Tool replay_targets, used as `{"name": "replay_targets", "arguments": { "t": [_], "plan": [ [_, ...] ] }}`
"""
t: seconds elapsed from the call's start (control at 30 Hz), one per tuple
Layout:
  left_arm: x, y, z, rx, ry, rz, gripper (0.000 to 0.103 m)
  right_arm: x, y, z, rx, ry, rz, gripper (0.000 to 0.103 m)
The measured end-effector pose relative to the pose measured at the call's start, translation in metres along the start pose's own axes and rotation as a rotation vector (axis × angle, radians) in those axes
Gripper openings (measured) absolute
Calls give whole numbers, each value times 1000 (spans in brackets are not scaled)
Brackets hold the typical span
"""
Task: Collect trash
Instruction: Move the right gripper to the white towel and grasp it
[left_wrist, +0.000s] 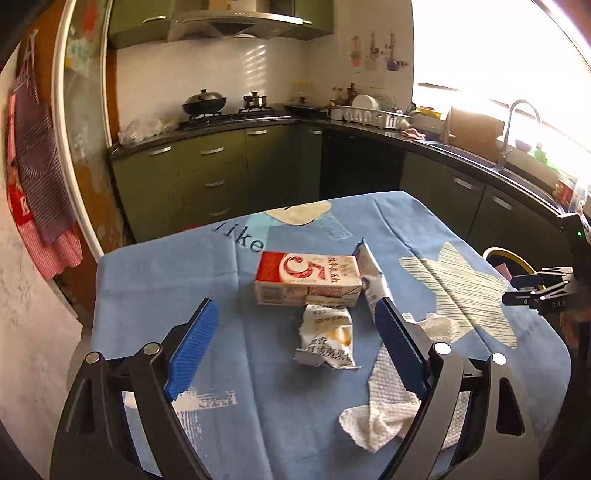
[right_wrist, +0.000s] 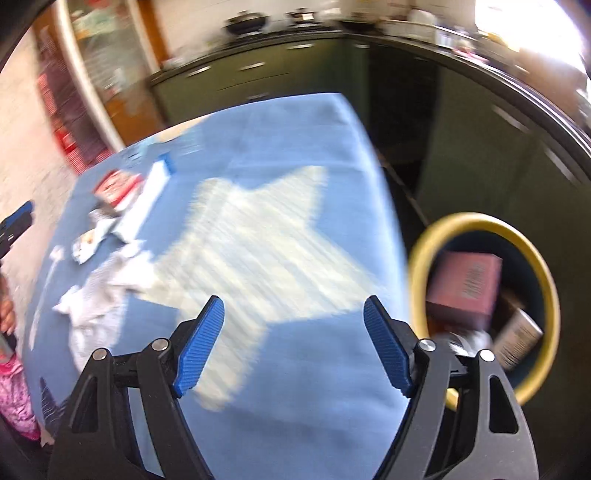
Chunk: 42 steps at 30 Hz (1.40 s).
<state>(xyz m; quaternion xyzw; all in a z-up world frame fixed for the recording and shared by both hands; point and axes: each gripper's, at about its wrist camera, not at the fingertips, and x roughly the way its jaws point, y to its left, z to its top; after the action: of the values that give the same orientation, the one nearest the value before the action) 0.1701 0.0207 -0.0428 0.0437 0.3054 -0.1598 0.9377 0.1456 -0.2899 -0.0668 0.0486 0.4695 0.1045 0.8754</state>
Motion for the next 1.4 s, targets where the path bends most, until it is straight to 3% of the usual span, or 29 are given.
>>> {"name": "replay_targets", "arguments": {
  "t": [0.17, 0.3, 0.67, 0.97, 1.13, 1.17, 1.23, 1.27, 1.4],
  "plan": [
    [4, 11, -13, -20, -3, 50, 86, 20, 79, 9, -198, 29, 140, 74],
    [7, 6, -11, -43, -4, 56, 87, 31, 120, 7, -317, 45, 187, 82],
    [3, 8, -10, -73, -14, 52, 88, 56, 144, 2, -427, 95, 144, 83],
    [5, 2, -12, -57, -9, 57, 88, 58, 153, -4, -461, 80, 118, 82],
    [5, -1, -13, -46, -10, 56, 88, 53, 156, -5, -468, 75, 133, 65],
    [5, -1, -13, -45, -10, 56, 88, 51, 157, -6, -468, 74, 133, 55],
    [4, -2, -13, -44, -11, 54, 88, 49, 158, -5, -465, 73, 132, 24],
    [4, -3, -14, -43, -12, 54, 88, 48, 159, -5, -462, 76, 138, 16],
    [4, -3, -14, -41, -14, 53, 88, 41, 158, -7, -445, 65, 136, 10]
  ]
}}
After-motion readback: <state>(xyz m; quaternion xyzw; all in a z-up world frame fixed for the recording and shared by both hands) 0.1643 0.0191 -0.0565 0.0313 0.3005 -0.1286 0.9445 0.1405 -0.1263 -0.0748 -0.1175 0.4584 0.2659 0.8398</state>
